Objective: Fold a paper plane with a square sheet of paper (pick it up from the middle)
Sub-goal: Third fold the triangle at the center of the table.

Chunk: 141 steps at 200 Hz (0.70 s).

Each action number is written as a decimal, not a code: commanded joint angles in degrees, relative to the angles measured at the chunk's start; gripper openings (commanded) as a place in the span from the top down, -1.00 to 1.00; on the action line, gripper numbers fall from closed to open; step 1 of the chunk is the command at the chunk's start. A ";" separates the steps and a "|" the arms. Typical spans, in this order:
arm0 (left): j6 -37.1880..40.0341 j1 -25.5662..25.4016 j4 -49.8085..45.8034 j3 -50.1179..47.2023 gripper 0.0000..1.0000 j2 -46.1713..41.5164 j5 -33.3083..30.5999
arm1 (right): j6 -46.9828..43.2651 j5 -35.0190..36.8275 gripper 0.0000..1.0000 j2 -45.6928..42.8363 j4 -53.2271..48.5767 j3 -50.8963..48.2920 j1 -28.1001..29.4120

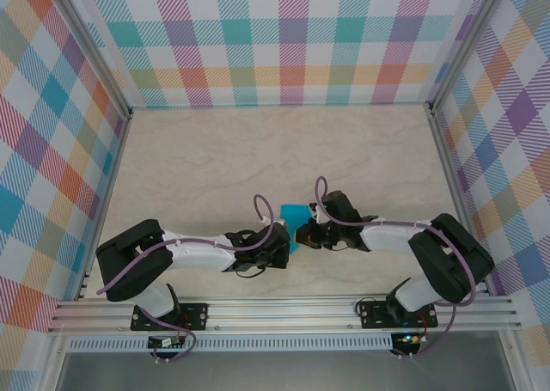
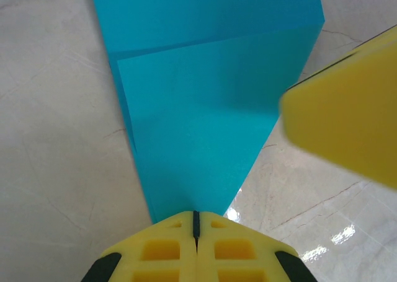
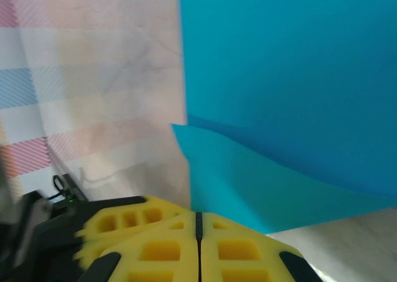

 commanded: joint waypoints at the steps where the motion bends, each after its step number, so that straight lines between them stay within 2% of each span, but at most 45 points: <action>1: -0.36 -0.54 -5.75 -2.44 0.95 3.19 -0.07 | 0.87 1.68 0.89 3.61 3.07 0.54 0.11; 41: -0.29 -0.62 -6.02 -2.97 0.95 2.68 0.03 | -0.40 6.12 0.91 4.97 -1.04 0.55 -1.45; 87: -0.45 -0.63 -5.62 -3.93 0.95 2.49 -0.06 | -2.64 5.62 0.91 4.51 -4.62 1.31 -7.66; 141: -0.38 -0.63 -5.15 -4.20 0.95 2.31 0.07 | -3.99 2.16 0.91 4.77 -2.41 0.06 -14.27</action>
